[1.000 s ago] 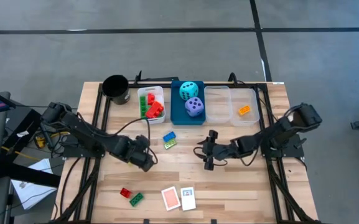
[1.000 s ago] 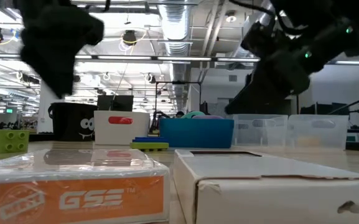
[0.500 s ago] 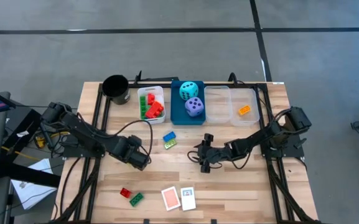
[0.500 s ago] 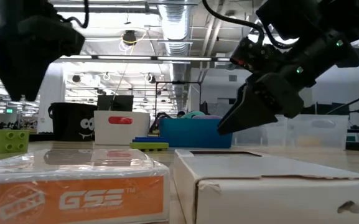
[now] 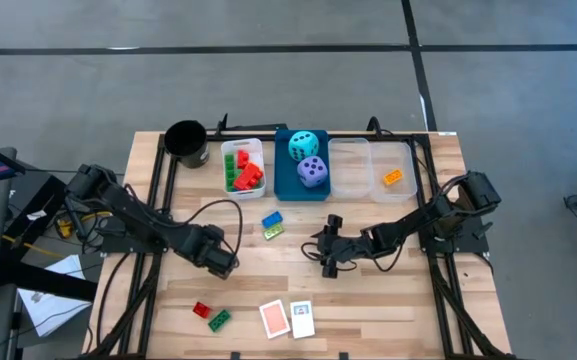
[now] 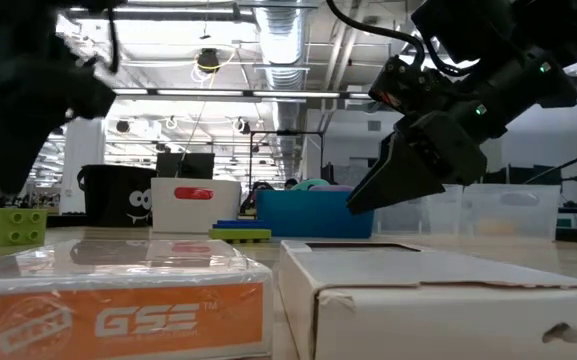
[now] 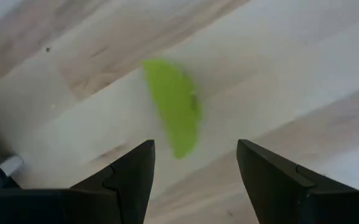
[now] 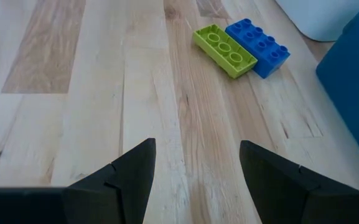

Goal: Pick & Place Toys
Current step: Put the left small light green game piece into the right transparent bin

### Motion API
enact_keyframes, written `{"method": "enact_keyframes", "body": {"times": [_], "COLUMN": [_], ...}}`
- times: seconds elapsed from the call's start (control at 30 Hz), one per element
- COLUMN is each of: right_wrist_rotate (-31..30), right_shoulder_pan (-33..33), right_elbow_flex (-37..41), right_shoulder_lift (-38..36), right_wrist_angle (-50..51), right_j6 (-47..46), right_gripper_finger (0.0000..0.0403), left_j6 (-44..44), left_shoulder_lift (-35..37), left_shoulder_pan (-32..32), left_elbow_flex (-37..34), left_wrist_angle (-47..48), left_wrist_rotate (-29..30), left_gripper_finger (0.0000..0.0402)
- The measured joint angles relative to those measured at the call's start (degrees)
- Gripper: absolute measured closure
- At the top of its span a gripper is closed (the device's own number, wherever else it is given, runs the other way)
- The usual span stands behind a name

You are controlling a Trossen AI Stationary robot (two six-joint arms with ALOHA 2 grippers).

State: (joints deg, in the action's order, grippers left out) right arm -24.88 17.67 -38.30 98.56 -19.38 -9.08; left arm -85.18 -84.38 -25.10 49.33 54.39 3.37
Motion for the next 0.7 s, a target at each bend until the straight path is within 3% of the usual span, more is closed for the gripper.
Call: {"method": "enact_keyframes", "body": {"times": [0.2, 0.43, 0.7], "right_wrist_rotate": [0.0, 0.0, 0.2], "right_shoulder_pan": [0.0, 0.0, 0.0], "right_elbow_flex": [0.0, 0.0, 0.0], "right_shoulder_lift": [0.0, 0.0, 0.0], "right_wrist_angle": [0.0, -0.8, -1.0], "right_j6": [0.0, 0.0, -1.0], "right_gripper_finger": [0.0175, 0.0175, 0.0175], "left_j6": [-2.7, -2.6, -6.6], "left_shoulder_lift": [0.0, 0.2, 0.2], "left_shoulder_pan": [0.1, 0.0, 0.0], "left_elbow_flex": [-6.0, -11.3, -12.2], "left_wrist_angle": [-3.9, -17.2, -16.8], "left_wrist_rotate": [-0.8, -0.9, 0.1], "left_gripper_finger": [0.0184, 0.0184, 0.0185]}}
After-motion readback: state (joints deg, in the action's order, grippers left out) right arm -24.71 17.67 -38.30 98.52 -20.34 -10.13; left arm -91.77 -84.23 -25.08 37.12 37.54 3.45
